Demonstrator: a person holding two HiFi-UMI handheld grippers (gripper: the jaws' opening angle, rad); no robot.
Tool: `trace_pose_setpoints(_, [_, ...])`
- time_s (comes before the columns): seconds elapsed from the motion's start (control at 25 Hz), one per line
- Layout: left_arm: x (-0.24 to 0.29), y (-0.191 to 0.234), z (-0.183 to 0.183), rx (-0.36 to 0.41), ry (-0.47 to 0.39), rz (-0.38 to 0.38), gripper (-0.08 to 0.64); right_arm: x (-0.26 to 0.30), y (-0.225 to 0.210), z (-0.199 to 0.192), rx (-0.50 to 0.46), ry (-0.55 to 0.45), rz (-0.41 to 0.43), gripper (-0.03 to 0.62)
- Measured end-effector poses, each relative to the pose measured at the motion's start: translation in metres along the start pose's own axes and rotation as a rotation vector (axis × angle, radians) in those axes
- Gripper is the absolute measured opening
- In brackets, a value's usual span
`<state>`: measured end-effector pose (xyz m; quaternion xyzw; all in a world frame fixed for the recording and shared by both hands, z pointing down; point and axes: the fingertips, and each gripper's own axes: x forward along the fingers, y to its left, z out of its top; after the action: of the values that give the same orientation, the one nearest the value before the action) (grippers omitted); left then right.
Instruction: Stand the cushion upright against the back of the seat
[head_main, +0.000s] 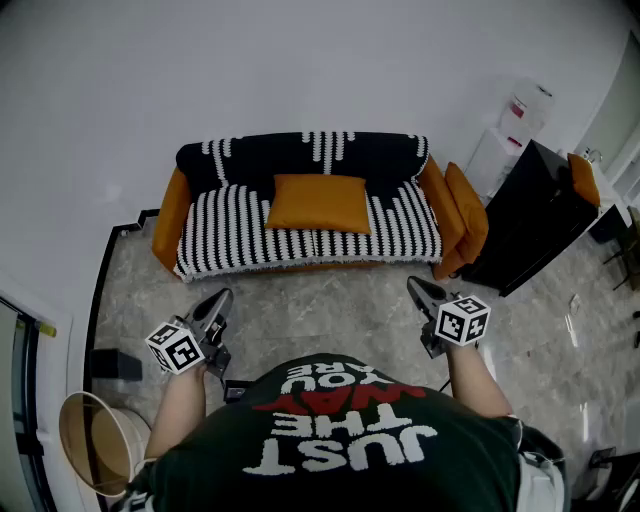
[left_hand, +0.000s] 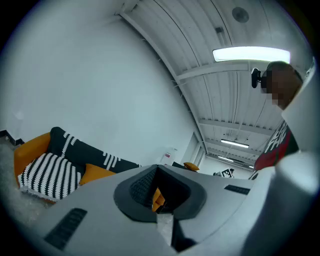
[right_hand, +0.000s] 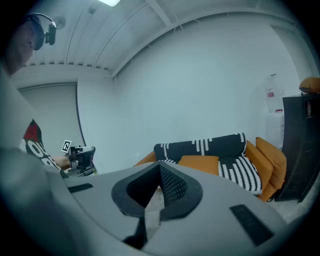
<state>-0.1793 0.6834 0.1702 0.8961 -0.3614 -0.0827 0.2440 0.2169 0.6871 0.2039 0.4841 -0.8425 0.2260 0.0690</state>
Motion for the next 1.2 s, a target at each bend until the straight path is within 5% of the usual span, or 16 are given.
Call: trace_pose_setpoints(1.2, [0.057,-0.044,-0.019,0.012,-0.004,-0.010,-0.008,-0.027,-0.051,0.006,0.014,-0.025,0.079,0.023])
